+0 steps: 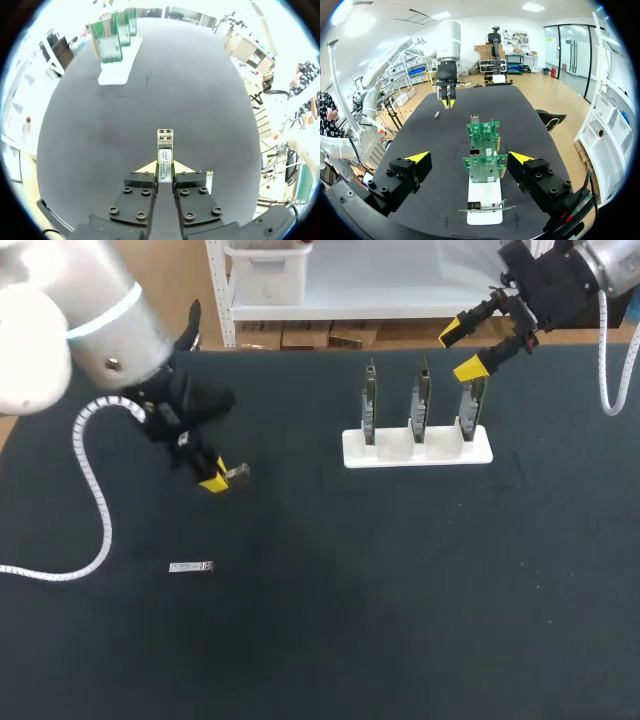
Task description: Pick up the optical module with the left hand, and insert it into the network port with the right hand.
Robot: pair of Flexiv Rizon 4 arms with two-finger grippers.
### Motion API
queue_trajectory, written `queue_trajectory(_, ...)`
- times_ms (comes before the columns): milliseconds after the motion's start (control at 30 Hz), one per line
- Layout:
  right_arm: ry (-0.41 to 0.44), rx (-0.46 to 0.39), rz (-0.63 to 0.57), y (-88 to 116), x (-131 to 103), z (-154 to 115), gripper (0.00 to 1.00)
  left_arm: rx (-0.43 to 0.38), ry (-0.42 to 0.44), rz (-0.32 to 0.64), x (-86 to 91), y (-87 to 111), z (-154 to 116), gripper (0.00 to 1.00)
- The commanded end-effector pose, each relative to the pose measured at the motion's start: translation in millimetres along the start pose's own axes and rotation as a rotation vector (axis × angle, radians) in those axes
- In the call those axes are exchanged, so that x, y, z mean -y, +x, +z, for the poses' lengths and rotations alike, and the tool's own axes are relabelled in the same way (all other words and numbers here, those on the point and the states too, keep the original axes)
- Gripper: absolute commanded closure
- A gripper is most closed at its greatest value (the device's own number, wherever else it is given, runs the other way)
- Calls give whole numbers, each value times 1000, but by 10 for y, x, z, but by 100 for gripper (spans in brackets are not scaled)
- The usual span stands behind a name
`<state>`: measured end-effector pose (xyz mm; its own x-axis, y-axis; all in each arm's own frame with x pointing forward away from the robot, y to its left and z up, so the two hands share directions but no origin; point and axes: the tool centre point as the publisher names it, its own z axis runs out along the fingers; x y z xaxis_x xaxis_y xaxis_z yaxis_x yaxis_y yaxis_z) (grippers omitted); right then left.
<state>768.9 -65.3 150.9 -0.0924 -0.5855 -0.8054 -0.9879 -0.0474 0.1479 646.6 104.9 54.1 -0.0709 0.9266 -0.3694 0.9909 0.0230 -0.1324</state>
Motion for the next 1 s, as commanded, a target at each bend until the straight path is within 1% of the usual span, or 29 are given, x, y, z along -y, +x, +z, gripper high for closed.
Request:
queue_trajectory(33, 0, 0, 0, 0, 4, 1, 0, 294, -6, 64, 59, 76, -43, 100)
queue_trajectory(533, 0, 0, 0, 0, 4, 1, 0, 294, -6, 64, 59, 76, -43, 100)
queue_trajectory(567, 0, 0, 0, 0, 4, 1, 0, 323, -15, 59, 97, -8, -20, 100)
queue_trajectory(633, 0, 0, 0, 0, 4, 1, 0, 355, -49, 84, 56, -204, -31, 100)
queue_trajectory(667, 0, 0, 0, 0, 4, 1, 0, 367, -61, 94, 28, -270, -43, 100)
queue_trajectory(700, 0, 0, 0, 0, 4, 1, 0, 389, -84, 113, -38, -412, -81, 100)
queue_trajectory(800, 0, 0, 0, 0, 4, 1, 0, 463, -129, 153, -199, -696, -182, 100)
queue_trajectory(833, 0, 0, 0, 0, 4, 1, 0, 473, -147, 169, -249, -797, -220, 100)
queue_trajectory(900, 0, 0, 0, 0, 4, 1, 0, 485, -177, 232, -343, -997, -297, 100)
queue_trajectory(1000, 0, 0, 0, 0, 4, 1, 0, 543, -240, 287, -473, -1271, -428, 100)
